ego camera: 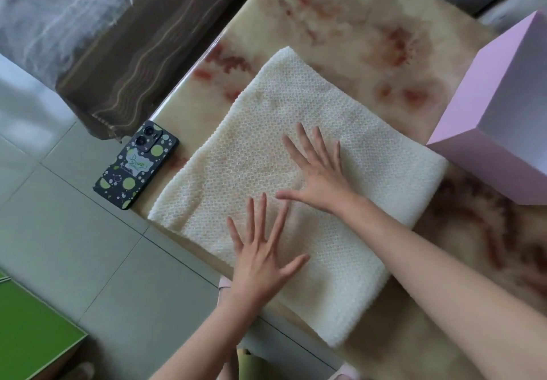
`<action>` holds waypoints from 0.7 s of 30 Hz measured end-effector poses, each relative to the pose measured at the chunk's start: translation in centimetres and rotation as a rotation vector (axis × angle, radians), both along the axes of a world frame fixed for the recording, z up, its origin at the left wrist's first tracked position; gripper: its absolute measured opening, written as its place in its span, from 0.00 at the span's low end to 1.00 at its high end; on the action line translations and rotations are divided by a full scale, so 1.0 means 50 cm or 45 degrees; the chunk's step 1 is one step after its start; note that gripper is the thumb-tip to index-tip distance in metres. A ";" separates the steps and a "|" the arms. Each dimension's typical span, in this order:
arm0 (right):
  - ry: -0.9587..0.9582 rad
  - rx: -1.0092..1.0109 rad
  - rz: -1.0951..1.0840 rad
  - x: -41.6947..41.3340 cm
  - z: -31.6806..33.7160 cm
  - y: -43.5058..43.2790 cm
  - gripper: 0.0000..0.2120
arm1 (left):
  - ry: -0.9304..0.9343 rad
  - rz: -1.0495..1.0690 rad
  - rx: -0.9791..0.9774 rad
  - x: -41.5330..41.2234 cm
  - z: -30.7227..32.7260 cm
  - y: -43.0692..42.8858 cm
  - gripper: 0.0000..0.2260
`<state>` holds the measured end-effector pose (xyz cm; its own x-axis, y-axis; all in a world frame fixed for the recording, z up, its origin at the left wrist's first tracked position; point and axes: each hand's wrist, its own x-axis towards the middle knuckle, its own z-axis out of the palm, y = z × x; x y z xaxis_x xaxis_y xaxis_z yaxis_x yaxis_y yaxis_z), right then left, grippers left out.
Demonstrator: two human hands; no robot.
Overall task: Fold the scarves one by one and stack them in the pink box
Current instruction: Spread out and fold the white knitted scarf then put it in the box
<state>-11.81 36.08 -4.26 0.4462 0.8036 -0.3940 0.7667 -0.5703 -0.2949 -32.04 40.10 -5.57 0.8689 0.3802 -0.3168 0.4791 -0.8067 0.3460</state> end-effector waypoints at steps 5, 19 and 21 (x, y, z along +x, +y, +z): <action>0.055 -0.210 -0.028 0.000 -0.029 -0.154 0.50 | 0.086 -0.121 0.049 -0.036 -0.023 -0.070 0.40; 0.539 0.519 -1.921 0.138 0.029 -0.355 0.37 | -0.168 0.020 -0.291 -0.076 0.039 -0.288 0.26; 0.719 0.492 -1.969 0.144 0.020 -0.371 0.39 | -0.141 0.007 -0.266 -0.088 0.026 -0.294 0.27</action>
